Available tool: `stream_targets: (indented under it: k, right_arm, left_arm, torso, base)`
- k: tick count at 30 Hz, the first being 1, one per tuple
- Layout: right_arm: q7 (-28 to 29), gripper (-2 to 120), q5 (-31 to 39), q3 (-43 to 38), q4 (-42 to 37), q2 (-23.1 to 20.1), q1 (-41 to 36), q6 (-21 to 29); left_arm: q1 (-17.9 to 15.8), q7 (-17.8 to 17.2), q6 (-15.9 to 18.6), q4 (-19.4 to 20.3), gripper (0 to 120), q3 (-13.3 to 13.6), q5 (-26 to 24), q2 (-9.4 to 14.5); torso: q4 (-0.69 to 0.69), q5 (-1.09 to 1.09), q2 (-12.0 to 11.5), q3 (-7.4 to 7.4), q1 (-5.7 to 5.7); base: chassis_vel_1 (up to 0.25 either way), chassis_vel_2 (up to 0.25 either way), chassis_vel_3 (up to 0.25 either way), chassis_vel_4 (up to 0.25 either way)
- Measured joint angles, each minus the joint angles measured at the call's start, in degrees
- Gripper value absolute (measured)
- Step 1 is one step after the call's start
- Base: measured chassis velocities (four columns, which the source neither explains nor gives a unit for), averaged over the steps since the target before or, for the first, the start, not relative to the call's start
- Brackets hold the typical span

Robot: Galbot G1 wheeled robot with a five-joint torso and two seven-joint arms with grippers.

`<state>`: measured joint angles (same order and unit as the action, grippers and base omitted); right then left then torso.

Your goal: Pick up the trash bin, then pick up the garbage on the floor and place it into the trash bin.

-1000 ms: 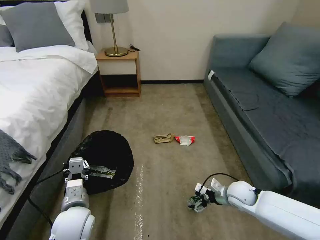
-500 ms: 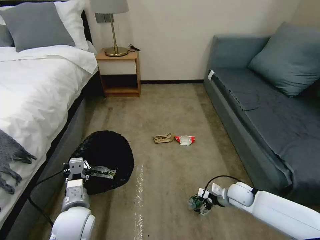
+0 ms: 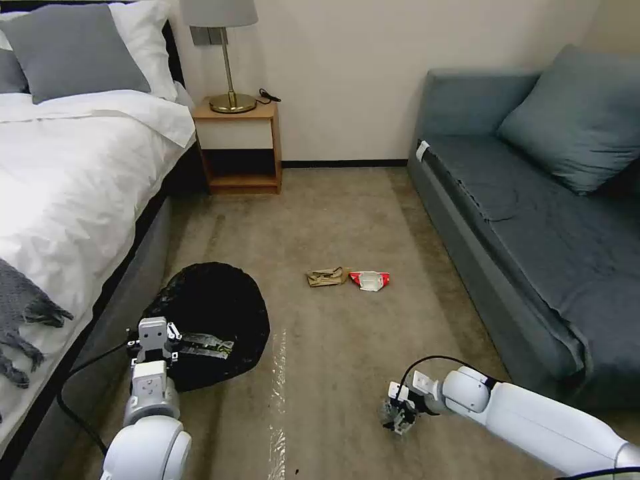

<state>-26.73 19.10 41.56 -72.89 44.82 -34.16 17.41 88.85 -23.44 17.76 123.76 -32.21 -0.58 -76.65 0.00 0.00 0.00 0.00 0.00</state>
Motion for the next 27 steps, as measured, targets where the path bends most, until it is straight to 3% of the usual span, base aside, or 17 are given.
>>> stream_targets:
  k: [2, 10, 16, 22, 27]
  right_arm:
    - [0.0, 76, 0.0, 0.0, -0.1, 0.0, 0.0, 0.0]
    - [0.3, 43, 0.4, -0.4, -0.1, 0.2, -0.3, 0.0]
    - [0.4, 29, 1.0, -2.2, -1.5, 0.1, -0.3, 0.0]
    - [0.9, 18, 2.9, -7.6, -5.1, 0.9, -0.3, 0.4]
    - [2.2, 18, 6.3, -12.7, -10.7, 2.6, 0.7, 2.2]
  left_arm:
    - [0.1, 0.0, 0.0, 0.1, 3, 0.0, 0.0, 0.0]
    - [0.4, -0.1, -0.4, -0.2, 3, -0.2, 0.0, -0.3]
    - [0.4, -0.1, -0.5, -0.6, 3, -0.2, -0.1, -0.2]
    - [0.2, 0.1, -0.3, -1.8, 3, -0.5, -1.1, 0.5]
    - [-0.2, 0.2, -0.1, -3.4, 3, -0.5, -0.9, 0.8]
  torso:
    - [0.00, 0.00, 0.0, 0.00, 0.00]
    - [0.00, -0.01, 0.0, 0.00, 0.00]
    - [0.00, 0.01, 0.0, 0.00, 0.00]
    - [-0.01, 0.00, 0.0, 0.00, 0.00]
    - [0.00, -0.01, 0.0, 0.00, 0.00]
  base:
    - [0.000, 0.000, 0.000, 0.000]
    - [0.000, 0.000, 0.000, 0.000]
    - [0.000, 0.000, 0.000, 0.000]
    - [0.000, 0.000, 0.000, 0.000]
    - [0.000, 0.000, 0.000, 0.000]
